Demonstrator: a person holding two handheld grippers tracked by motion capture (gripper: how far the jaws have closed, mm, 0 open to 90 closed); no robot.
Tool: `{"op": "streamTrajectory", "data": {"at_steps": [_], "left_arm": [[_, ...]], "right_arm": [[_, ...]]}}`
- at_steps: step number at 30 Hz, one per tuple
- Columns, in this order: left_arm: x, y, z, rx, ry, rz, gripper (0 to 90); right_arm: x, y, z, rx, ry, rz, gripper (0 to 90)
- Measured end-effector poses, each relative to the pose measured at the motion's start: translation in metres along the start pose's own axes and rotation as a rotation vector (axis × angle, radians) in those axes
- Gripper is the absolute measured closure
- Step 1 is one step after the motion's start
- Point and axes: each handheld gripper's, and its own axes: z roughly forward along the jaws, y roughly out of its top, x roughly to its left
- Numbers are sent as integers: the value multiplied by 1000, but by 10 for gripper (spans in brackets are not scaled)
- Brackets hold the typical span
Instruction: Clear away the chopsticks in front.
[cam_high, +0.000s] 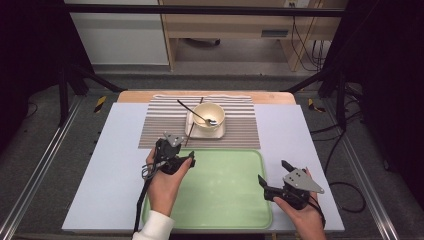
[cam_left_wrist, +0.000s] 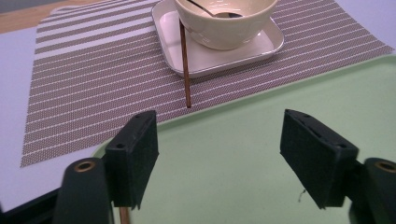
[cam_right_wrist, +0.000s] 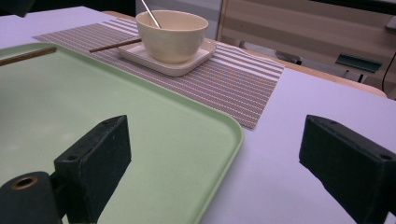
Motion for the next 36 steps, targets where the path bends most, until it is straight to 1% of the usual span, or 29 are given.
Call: {"op": "streamTrajectory", "data": {"at_steps": [4,6,9,10,12,13,14,17,20,25,29,33,35,36], "left_arm": [[0,10,14,40,-19,16,368],[1,15,21,59,-22,21,400],[4,25,34,80,-7,26,447],[6,28,39,94,-3,28,453],[9,33,47,112,-3,25,476],[11,34,51,115,-12,17,485],[14,36,56,131,-13,15,491],[20,39,67,169,-10,19,510],[27,40,76,178,-28,-1,531],[35,41,87,201,-59,-12,551],[35,39,94,219,-79,-7,585],[35,39,99,231,-81,-2,606],[34,38,101,229,-85,-8,613],[34,39,103,233,-83,-1,620]], "right_arm": [[0,0,1,5,-1,-3,92],[0,0,1,9,-1,-1,93],[0,0,1,10,-1,1,94],[-1,0,1,9,0,1,94],[-1,0,1,5,1,0,94],[-1,0,2,5,1,0,94],[-1,0,2,5,2,-1,94],[-1,0,2,7,3,-2,94],[-1,0,2,8,3,-3,94],[-1,0,2,11,0,-3,94],[0,0,3,12,4,-6,94],[-1,0,3,15,2,-8,94],[-1,0,3,15,1,-5,94],[-1,0,3,15,1,-5,94]]}}
